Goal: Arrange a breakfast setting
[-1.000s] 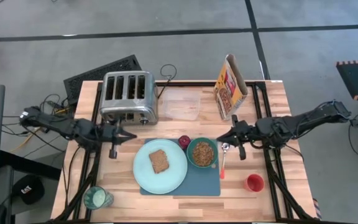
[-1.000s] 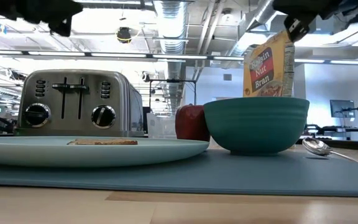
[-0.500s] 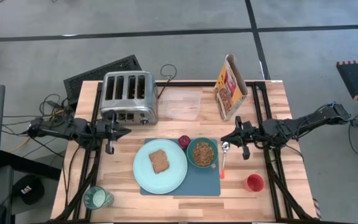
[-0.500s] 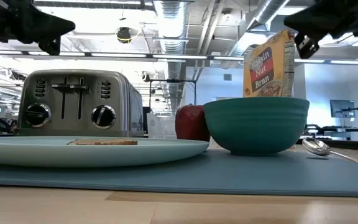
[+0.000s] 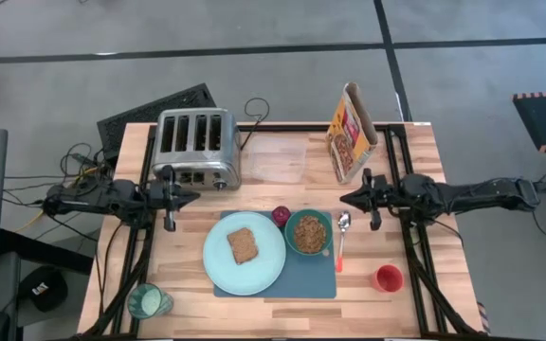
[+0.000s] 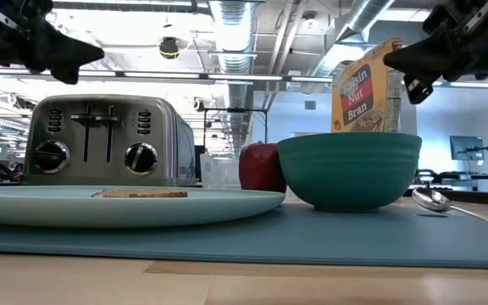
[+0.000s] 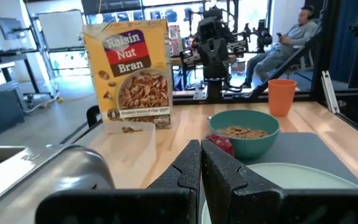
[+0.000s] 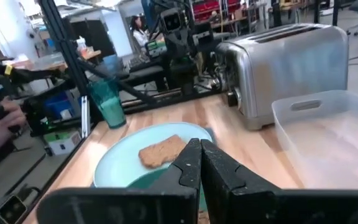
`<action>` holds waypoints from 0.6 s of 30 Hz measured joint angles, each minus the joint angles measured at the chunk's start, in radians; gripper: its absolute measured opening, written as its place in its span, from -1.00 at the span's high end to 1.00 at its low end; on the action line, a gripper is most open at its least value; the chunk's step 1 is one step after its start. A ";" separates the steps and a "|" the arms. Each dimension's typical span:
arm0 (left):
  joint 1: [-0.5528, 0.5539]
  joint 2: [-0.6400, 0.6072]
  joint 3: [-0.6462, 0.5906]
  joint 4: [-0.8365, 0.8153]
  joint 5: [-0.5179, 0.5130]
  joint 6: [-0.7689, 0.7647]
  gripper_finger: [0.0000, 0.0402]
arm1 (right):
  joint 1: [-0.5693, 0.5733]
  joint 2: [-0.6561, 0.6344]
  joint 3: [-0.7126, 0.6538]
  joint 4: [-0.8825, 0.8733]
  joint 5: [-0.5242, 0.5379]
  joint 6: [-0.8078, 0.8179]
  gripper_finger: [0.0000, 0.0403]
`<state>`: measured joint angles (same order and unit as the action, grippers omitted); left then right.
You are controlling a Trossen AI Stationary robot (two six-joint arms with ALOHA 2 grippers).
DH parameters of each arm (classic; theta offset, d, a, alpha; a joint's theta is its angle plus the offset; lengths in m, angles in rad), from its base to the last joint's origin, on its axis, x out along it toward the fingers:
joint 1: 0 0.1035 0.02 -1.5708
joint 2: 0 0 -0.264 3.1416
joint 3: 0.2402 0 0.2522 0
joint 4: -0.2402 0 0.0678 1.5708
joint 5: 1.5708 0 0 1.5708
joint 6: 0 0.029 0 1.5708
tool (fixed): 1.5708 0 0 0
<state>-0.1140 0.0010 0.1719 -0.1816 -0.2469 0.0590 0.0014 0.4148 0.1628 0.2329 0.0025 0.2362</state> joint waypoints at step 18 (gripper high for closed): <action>0.000 0.001 -0.147 0.196 0.147 -0.066 1.00 | 0.010 -0.293 -0.013 -0.203 0.026 -0.006 0.90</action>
<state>-0.1139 0.0017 0.0248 0.0140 -0.0999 -0.0070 0.0113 0.1213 0.1497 0.0296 0.0285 0.2300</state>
